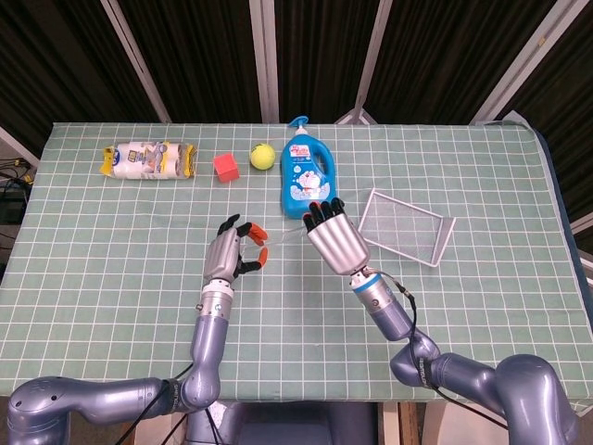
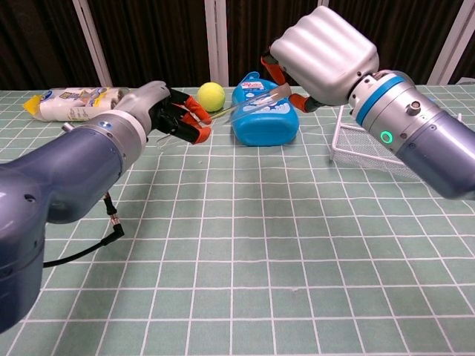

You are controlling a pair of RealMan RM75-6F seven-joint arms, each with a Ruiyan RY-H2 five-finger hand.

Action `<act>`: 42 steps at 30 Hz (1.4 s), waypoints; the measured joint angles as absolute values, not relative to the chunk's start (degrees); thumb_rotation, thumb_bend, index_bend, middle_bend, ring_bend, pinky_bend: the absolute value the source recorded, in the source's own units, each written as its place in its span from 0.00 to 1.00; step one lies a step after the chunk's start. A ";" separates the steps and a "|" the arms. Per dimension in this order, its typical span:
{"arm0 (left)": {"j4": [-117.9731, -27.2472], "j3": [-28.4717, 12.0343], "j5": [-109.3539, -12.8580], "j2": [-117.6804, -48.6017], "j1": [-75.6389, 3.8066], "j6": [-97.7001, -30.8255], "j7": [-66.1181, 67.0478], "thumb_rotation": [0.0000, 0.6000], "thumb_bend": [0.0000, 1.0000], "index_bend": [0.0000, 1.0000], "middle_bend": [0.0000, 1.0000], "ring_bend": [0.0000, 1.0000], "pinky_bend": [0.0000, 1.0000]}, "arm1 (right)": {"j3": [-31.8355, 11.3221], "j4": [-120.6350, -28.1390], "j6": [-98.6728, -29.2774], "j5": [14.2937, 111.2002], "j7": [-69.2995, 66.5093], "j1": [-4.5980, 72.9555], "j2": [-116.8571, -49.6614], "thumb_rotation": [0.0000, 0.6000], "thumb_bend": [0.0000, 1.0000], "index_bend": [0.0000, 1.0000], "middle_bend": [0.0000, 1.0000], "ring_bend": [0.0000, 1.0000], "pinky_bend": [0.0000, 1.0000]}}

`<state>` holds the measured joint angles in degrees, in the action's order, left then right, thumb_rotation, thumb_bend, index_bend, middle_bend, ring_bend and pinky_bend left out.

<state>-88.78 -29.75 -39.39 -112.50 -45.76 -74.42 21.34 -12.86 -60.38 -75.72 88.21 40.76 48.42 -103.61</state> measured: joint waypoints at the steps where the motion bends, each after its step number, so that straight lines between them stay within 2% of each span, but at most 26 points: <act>1: -88.80 -29.73 -39.48 -112.49 -45.74 -74.46 21.30 1.00 0.73 0.51 0.48 0.07 0.00 | -12.86 -60.49 -75.70 88.19 40.89 48.38 -103.51 1.00 0.43 0.55 0.45 0.49 0.48; 6: -89.01 -29.49 -40.19 -112.36 -45.48 -74.62 20.82 1.00 0.73 0.51 0.48 0.08 0.00 | -12.76 -61.26 -75.73 88.07 41.38 47.96 -102.91 1.00 0.43 0.44 0.45 0.47 0.48; 10: -89.12 -29.18 -40.76 -112.27 -45.17 -74.74 20.37 1.00 0.74 0.51 0.48 0.09 0.00 | -12.61 -62.09 -75.78 87.89 41.82 47.44 -102.31 1.00 0.43 0.40 0.44 0.46 0.48; 23: -90.19 -28.13 -43.18 -111.62 -44.20 -74.85 18.87 1.00 0.74 0.51 0.48 0.11 0.03 | -11.97 -64.35 -76.52 87.51 42.73 45.50 -100.85 1.00 0.43 0.38 0.43 0.45 0.48; 42: -91.11 -23.98 -46.03 -110.09 -41.47 -74.19 17.43 1.00 0.74 0.52 0.48 0.11 0.05 | -11.87 -67.21 -77.92 86.92 43.81 42.82 -98.25 1.00 0.43 0.37 0.42 0.45 0.48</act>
